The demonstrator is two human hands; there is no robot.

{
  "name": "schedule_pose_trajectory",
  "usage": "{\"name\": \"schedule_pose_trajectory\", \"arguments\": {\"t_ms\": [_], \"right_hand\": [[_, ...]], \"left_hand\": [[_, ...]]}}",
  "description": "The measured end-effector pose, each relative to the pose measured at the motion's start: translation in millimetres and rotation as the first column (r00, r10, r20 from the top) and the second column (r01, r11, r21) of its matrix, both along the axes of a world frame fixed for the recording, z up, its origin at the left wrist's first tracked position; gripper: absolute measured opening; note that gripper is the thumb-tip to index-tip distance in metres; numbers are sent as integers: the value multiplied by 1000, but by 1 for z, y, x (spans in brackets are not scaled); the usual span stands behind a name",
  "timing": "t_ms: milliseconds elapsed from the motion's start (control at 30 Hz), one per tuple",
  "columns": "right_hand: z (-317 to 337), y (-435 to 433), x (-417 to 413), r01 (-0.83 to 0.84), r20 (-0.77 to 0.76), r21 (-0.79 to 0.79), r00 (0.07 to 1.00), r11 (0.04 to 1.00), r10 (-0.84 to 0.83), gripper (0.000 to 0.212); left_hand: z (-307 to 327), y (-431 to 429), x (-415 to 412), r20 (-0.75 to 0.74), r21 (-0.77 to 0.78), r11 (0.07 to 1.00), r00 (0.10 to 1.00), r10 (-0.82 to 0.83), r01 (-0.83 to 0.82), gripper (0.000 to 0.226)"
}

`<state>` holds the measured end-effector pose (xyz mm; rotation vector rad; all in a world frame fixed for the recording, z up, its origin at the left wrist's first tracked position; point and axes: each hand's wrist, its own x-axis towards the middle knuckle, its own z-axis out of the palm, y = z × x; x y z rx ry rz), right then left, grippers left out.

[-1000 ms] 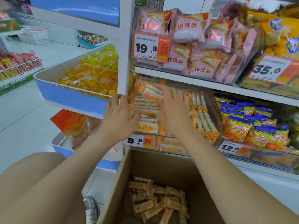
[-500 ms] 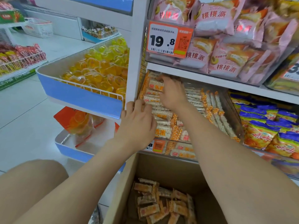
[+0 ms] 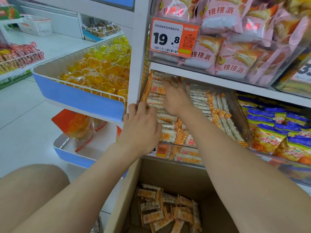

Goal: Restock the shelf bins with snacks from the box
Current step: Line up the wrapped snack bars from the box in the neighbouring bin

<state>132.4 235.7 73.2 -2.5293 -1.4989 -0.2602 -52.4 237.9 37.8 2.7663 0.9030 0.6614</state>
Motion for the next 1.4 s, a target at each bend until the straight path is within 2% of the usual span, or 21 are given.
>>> {"name": "schedule_pose_trajectory", "arguments": {"t_ms": [167, 233, 300, 367, 433, 500, 567, 633, 667, 767, 800, 867, 933, 1067, 1133, 1233, 1300, 1400], "right_hand": [[3, -29, -23, 21, -68, 127, 998, 992, -12, 68], [4, -56, -41, 58, -145, 203, 989, 978, -29, 62], [6, -94, -65, 88, -177, 334, 984, 939, -29, 47], [7, -138, -92, 43, -220, 423, 974, 905, 57, 32], [-1, -175, -113, -11, -272, 427, 952, 904, 140, 24], [-27, -203, -122, -22, -287, 333, 950, 943, 123, 20], [-56, -228, -130, -24, -273, 172, 960, 985, 71, 20], [-80, -246, -132, -30, -301, 59, 953, 998, 46, 29], [-88, -252, -131, -36, -322, 33, 946, 999, 45, 34], [-110, -256, -112, -101, -359, -49, 930, 994, 77, 36], [-117, -256, -104, -118, -413, -110, 908, 987, 62, 34], [-136, -257, -86, -135, -557, -277, 829, 951, -45, 36], [-158, -260, -73, -149, -614, -448, 768, 881, -182, 35], [-214, -270, -75, -148, -567, -644, 750, 751, -339, 26], [-246, -277, -83, -155, -530, -700, 767, 697, -362, 33], [-286, -280, -98, -215, -531, -743, 766, 633, -363, 27], [-307, -276, -107, -268, -565, -739, 747, 619, -351, 20], [-334, -269, -121, -350, -622, -737, 687, 579, -377, 37]], "left_hand": [[1, -1, -5, -3, -20, 999, 1000, 30, -30, 52], [2, -5, -10, 45, 49, 997, 997, 59, -61, 45], [4, -13, -15, 166, 156, 985, 985, 48, -74, 34], [8, -26, -22, 285, 244, 970, 956, -62, -9, 19], [4, -44, -30, 278, 240, 959, 935, -218, 152, 9], [-14, -68, -40, 148, 86, 950, 939, -310, 300, 9], [-41, -91, -49, -142, -99, 933, 923, -358, 346, 9], [-71, -105, -52, -433, -196, 923, 815, -385, 331, 11], [-84, -109, -51, -506, -254, 919, 769, -391, 301, 14], [-117, -108, -45, -509, -486, 858, 744, -434, 168, 27], [-126, -107, -44, -538, -518, 842, 707, -459, 152, 31], [-143, -104, -42, -650, -520, 843, 577, -495, 137, 35], [-157, -103, -42, -717, -510, 851, 485, -500, 123, 31], [-192, -111, -42, -723, -534, 839, 457, -519, 107, 25], [-221, -118, -46, -706, -579, 813, 456, -542, 70, 23], [-264, -135, -54, -697, -642, 767, 431, -573, -19, 29], [-289, -148, -59, -717, -671, 734, 344, -606, -105, 35], [-320, -159, -66, -737, -673, 698, 141, -661, -247, 42]]}}
